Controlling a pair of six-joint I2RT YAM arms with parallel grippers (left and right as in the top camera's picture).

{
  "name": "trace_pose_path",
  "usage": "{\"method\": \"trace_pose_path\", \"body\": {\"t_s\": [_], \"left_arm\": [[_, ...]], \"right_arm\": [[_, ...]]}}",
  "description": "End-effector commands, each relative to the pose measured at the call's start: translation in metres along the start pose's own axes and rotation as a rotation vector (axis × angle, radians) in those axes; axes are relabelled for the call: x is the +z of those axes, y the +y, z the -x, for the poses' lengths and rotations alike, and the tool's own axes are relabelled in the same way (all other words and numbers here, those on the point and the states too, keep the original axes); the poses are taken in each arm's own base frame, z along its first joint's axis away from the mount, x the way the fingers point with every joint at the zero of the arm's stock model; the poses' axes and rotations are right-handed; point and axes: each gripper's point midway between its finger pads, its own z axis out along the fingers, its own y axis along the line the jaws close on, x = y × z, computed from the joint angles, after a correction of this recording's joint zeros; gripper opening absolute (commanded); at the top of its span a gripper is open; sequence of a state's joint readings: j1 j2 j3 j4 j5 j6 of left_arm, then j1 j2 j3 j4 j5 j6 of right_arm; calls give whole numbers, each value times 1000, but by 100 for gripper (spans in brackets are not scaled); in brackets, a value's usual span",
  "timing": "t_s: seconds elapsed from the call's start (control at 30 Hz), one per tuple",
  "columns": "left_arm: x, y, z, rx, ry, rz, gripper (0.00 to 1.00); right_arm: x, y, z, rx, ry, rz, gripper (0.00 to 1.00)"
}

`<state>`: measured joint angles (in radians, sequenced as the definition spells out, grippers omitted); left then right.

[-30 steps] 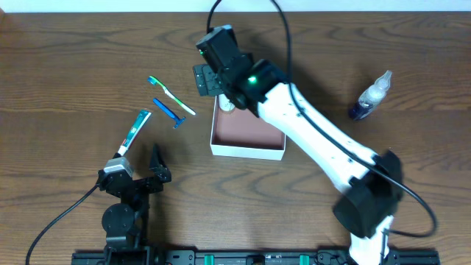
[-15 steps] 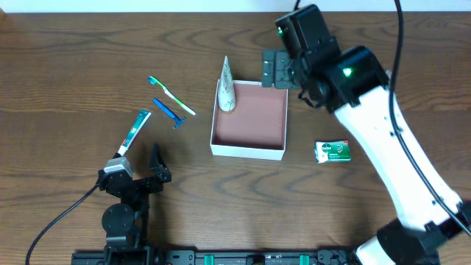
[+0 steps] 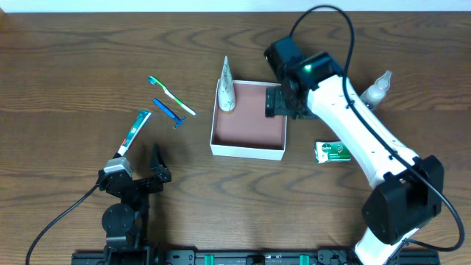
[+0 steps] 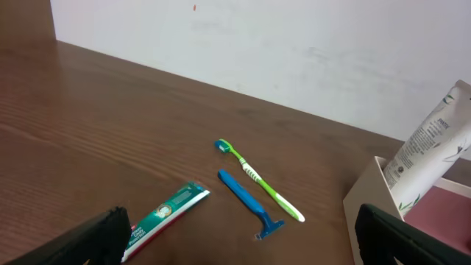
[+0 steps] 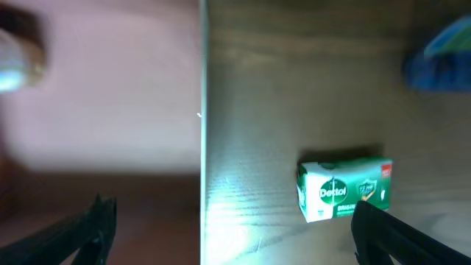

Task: Pack container
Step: 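Open the right gripper, release the tube upright, and withdraw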

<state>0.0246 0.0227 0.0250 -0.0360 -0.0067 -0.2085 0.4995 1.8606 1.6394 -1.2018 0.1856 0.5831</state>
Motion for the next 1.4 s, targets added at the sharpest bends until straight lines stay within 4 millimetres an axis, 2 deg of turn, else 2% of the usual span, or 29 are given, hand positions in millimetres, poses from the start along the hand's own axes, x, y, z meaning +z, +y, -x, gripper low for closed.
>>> {"method": "trace_pose_path", "body": {"t_s": [0.0, 0.17, 0.63, 1.1, 1.37], "left_arm": [[1, 9, -17, 12, 50, 35, 98], [1, 9, -17, 12, 49, 35, 98], [1, 9, -17, 12, 49, 35, 98], [1, 9, -17, 12, 50, 35, 98], [1, 9, -17, 12, 50, 35, 98]], "right_arm": [[18, -1, -13, 25, 43, -10, 99], [33, 1, -20, 24, 54, -1, 99], [47, -16, -27, 6, 53, -78, 99], [50, -41, -16, -60, 53, -123, 99], [51, -38, -8, -117, 28, -103, 99]]}}
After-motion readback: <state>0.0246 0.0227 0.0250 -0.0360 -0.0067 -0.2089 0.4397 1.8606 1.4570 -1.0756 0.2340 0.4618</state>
